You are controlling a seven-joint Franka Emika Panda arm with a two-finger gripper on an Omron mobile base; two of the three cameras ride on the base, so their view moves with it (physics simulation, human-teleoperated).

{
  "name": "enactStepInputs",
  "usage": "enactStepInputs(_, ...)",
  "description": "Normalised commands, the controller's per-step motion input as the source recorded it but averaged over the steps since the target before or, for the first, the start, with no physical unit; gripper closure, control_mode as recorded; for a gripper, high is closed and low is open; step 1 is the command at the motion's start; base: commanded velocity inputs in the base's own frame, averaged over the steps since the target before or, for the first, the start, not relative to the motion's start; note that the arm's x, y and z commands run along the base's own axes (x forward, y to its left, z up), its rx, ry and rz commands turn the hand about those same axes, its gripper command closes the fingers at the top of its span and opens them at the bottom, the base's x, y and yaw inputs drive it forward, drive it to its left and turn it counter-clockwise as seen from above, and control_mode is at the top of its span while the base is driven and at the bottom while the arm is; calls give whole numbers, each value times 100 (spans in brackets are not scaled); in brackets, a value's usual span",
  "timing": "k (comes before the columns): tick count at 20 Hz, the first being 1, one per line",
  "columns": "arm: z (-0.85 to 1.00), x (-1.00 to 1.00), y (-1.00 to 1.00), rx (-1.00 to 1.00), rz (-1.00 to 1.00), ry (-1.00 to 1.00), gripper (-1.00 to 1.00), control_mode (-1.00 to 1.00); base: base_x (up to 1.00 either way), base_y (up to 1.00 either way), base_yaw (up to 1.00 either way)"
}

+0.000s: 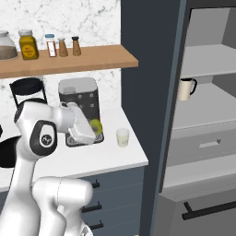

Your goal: Grab a lemon wedge from the fridge and one ice cube from the ice bowl, and put them in the glass of lemonade.

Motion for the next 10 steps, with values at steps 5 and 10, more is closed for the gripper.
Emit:
enactStepInputs(5,-14,15,5,-42,33,37,100,-100,0,0,0)
enactStepInputs(10,-15,39,1,-19,15,22,100,-100,0,0,0)
